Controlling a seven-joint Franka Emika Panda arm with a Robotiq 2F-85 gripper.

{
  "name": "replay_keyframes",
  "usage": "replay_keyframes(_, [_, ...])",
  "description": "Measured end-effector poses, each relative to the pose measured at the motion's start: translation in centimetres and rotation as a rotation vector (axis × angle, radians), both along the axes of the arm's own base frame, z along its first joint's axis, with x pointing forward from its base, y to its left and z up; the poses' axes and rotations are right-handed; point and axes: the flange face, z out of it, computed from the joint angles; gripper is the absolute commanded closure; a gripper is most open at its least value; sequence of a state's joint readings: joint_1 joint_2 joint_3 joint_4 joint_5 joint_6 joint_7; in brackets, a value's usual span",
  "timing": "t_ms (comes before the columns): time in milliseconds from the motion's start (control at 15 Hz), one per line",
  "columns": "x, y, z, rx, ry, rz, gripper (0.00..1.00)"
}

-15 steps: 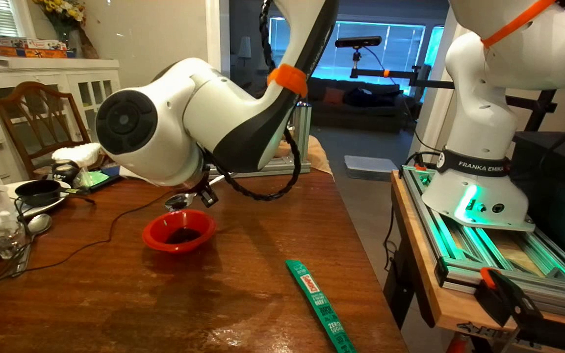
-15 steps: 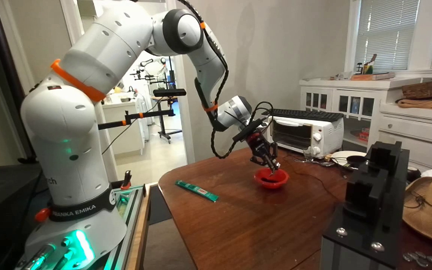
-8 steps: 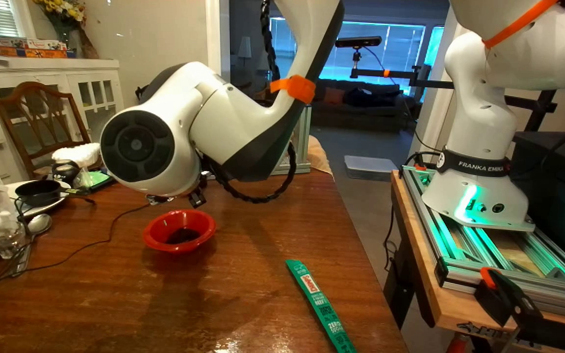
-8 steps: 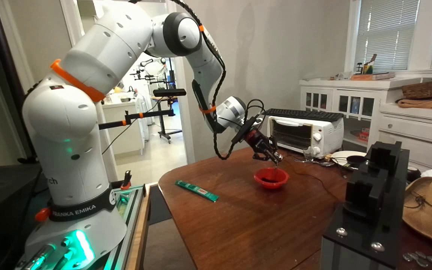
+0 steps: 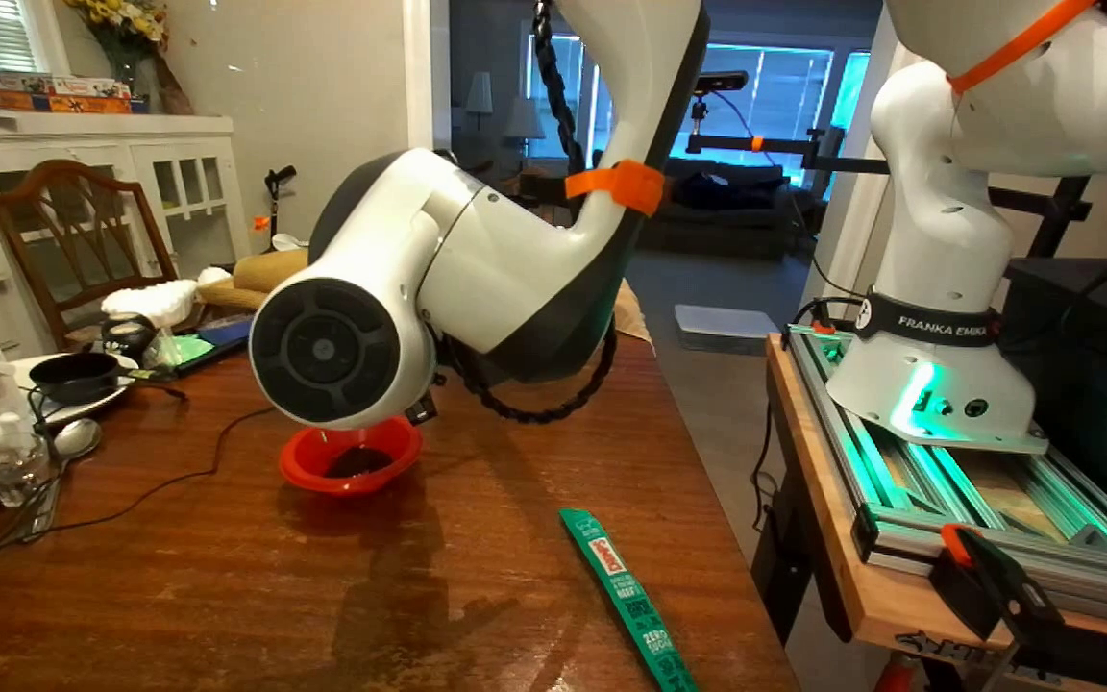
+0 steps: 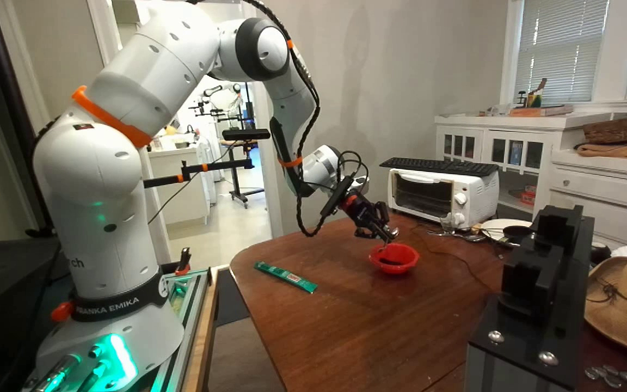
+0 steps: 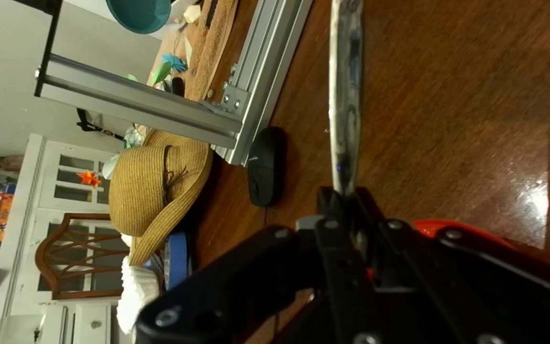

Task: Use a spoon to take a scoop out of the red bowl then empty it back into the bowl and place the spoon back

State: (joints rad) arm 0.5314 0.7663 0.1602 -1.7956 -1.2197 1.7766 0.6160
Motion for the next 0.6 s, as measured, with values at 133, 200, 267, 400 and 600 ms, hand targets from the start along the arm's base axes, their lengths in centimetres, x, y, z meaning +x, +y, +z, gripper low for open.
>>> replay_keyframes(133, [-0.11, -0.14, 0.13, -0.019, -0.027, -0.005, 0.97])
replay_keyframes(200, [-0.08, -0.21, 0.27, -0.033, -0.045, -0.004, 0.97])
replay_keyframes(267, [-0.02, -0.26, 0.41, -0.047, -0.064, -0.001, 0.97])
replay_keyframes(400, [0.13, -0.4, 0.69, -0.073, -0.104, 0.004, 0.97])
replay_keyframes(600, [0.14, -0.42, 0.87, -0.096, -0.153, 0.007, 0.97])
